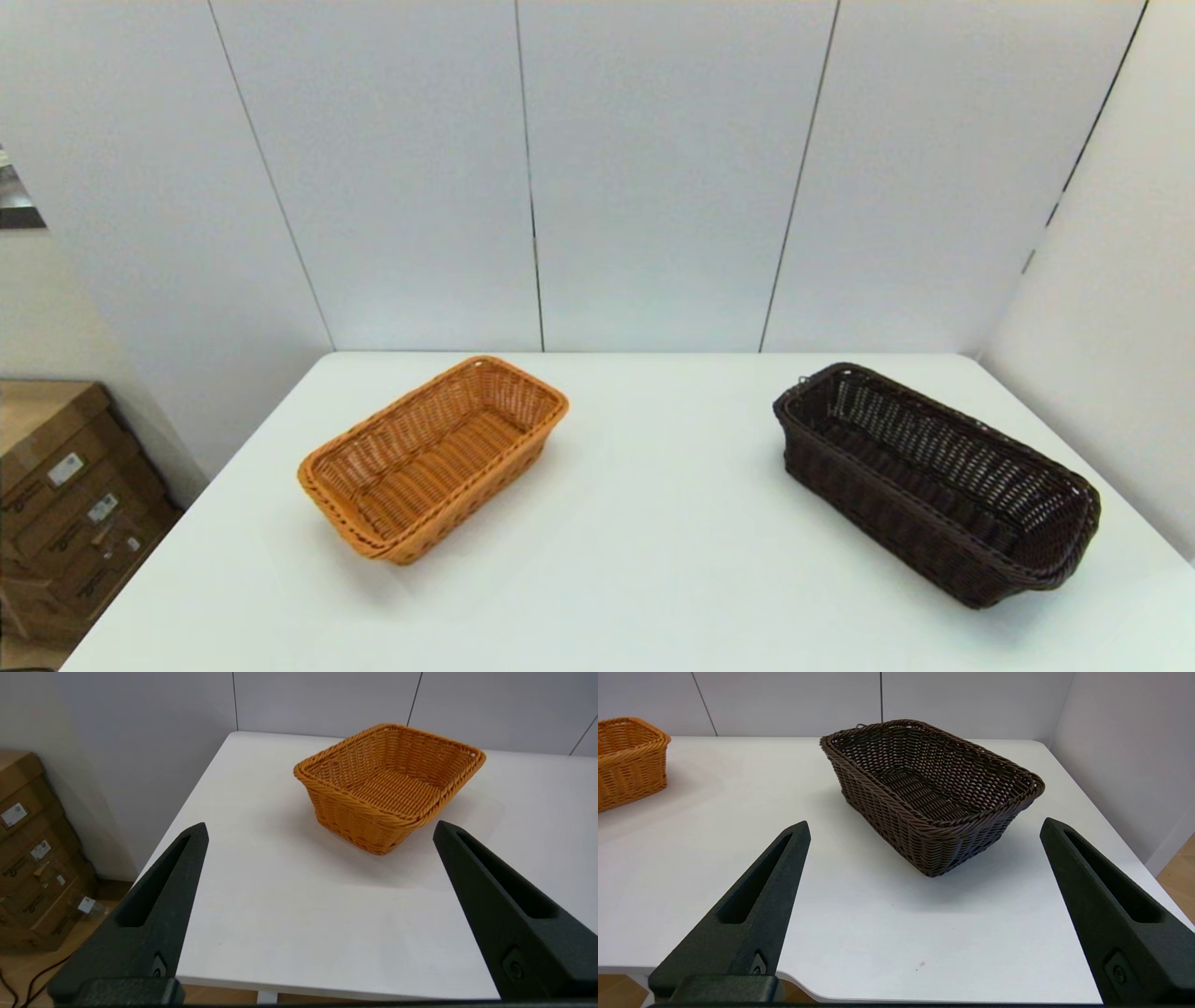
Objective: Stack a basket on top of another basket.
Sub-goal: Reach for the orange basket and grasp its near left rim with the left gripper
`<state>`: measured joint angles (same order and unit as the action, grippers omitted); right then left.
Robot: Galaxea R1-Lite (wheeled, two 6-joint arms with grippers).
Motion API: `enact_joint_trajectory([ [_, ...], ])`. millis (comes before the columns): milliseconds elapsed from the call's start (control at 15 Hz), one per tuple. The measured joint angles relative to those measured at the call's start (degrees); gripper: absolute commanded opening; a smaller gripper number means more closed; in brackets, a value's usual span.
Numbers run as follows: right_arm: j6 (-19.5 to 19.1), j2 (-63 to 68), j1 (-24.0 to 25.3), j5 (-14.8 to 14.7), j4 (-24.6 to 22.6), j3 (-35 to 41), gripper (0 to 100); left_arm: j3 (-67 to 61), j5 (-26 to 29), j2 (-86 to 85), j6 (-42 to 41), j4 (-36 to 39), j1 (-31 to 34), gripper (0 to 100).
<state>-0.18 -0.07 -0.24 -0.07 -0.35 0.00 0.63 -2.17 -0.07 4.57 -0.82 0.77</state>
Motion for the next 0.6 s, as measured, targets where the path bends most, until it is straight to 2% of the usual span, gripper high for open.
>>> enact_joint_trajectory([
  [267, 0.05, 0.0, 0.0, 0.0, 0.02, 0.0, 100, 8.46, -0.3, 3.57, 2.65, -6.99, 0.0, 100],
  [600, 0.02, 0.0, -0.02, 0.0, 0.05, 0.0, 100, 21.74, -1.71, 24.95, 11.57, -9.35, 0.61, 100],
])
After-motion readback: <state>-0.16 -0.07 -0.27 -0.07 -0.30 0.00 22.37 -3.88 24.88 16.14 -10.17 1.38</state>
